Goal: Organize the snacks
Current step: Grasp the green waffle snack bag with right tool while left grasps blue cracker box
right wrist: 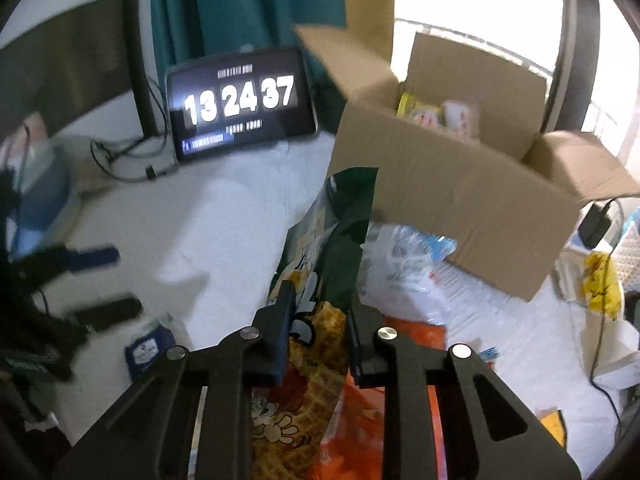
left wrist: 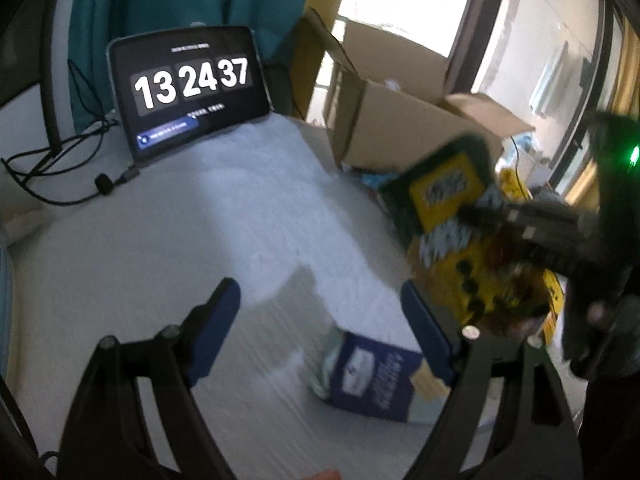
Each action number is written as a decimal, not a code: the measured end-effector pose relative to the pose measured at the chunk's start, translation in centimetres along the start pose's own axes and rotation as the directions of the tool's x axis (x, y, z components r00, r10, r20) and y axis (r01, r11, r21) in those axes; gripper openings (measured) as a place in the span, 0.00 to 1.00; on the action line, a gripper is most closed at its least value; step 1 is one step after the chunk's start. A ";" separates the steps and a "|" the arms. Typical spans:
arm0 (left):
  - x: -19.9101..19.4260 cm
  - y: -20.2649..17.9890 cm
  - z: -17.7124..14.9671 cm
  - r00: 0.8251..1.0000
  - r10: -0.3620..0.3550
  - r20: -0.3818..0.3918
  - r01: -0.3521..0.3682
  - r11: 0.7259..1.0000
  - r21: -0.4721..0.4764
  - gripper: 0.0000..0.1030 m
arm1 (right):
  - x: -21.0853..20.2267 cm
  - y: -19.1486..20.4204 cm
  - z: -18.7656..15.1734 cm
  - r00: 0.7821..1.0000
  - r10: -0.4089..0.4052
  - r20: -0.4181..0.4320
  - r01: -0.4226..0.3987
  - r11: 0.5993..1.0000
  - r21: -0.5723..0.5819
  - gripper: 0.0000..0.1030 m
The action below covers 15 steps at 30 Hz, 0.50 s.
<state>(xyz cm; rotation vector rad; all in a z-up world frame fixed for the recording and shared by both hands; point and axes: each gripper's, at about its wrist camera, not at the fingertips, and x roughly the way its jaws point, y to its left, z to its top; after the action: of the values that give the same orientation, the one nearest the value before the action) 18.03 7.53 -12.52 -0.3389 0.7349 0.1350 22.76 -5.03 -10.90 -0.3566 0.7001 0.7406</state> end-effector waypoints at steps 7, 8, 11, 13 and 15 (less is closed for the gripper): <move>-0.5 -0.9 -1.2 0.997 0.032 -0.076 -0.033 0.999 -0.012 0.82 | -4.7 -1.9 0.0 0.995 -0.013 0.099 0.010 1.000 0.028 0.24; -0.7 -0.8 -1.4 0.996 0.033 -0.084 -0.035 0.999 -0.022 0.82 | -5.2 -2.2 -0.1 0.994 -0.014 0.108 0.011 0.999 0.032 0.24; -1.1 -1.2 -2.1 0.993 0.025 -0.115 -0.030 0.999 -0.040 0.82 | -6.4 -3.2 -0.6 0.992 -0.017 0.128 0.011 0.999 0.046 0.24; -0.9 -1.6 -2.8 0.988 0.012 -0.156 -0.022 0.998 -0.059 0.82 | -7.3 -4.1 -1.1 0.990 -0.021 0.141 0.013 0.998 0.060 0.24; -0.6 -2.3 -3.4 0.979 -0.015 -0.202 0.000 0.997 -0.075 0.82 | -7.8 -4.9 -1.5 0.988 -0.021 0.151 0.010 0.997 0.074 0.24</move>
<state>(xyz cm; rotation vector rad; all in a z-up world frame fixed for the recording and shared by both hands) 16.01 4.24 -13.89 -0.4313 0.9319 0.1224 21.47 -13.10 -6.33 -0.2358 0.5788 0.7176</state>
